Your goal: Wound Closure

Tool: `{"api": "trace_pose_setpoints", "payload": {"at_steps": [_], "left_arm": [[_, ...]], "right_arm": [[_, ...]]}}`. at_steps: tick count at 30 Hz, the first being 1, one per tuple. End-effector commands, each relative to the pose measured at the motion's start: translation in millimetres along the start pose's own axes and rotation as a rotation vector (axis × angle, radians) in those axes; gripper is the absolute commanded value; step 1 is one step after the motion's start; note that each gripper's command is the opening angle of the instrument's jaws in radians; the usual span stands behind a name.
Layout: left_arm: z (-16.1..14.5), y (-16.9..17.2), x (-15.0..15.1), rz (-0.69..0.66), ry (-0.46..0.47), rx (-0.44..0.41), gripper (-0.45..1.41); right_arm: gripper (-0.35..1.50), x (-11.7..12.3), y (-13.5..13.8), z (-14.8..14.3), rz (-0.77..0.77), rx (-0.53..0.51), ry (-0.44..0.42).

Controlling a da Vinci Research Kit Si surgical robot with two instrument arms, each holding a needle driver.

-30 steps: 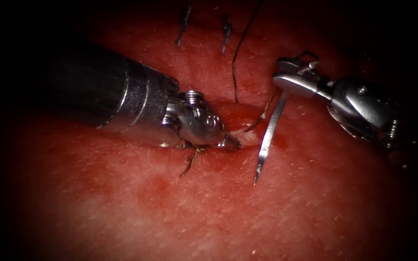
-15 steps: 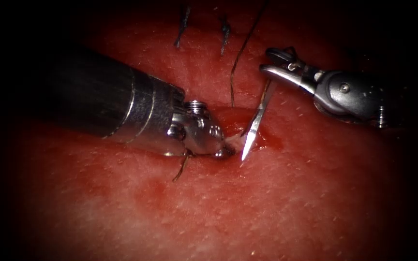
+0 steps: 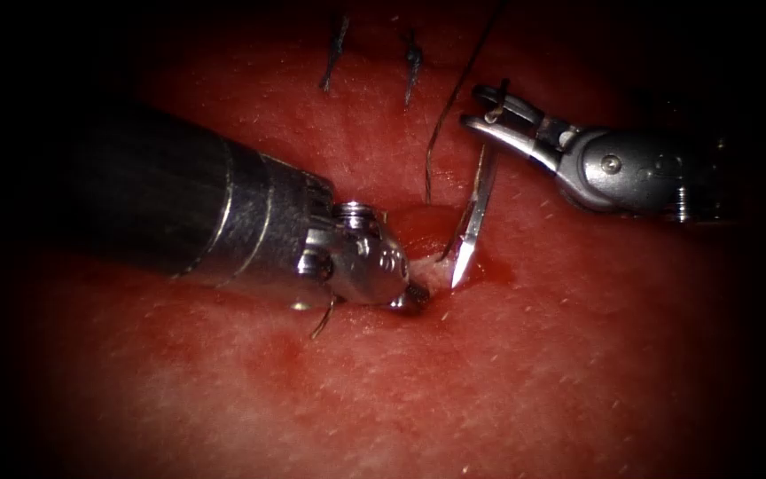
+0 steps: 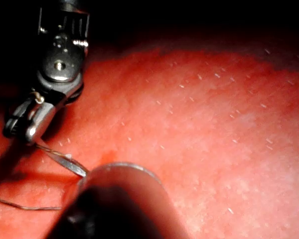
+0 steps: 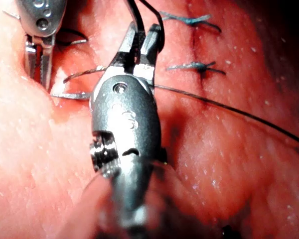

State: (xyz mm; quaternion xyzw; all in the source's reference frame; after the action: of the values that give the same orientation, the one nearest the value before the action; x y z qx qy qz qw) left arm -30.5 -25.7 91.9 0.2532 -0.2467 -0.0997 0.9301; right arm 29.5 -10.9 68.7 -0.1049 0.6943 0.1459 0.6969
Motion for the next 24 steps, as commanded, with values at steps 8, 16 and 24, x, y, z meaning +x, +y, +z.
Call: {"api": "trace_pose_setpoints", "payload": {"at_steps": [8,16,24], "left_arm": [[0.7,-0.2,-0.1,0.001,-0.001,0.007,0.07],[0.5,-0.2,-0.2,0.000,-0.003,0.012,0.34],[0.5,0.0,-0.4,-0.001,-0.001,0.013,0.34]], "right_arm": [[-0.35,-0.3,-1.2,0.6,-0.011,-0.026,0.026],[-0.35,-0.7,-3.1,0.6,-0.030,-0.019,0.038],[-0.35,-1.4,-5.0,1.1,-0.040,-0.014,0.057]]}}
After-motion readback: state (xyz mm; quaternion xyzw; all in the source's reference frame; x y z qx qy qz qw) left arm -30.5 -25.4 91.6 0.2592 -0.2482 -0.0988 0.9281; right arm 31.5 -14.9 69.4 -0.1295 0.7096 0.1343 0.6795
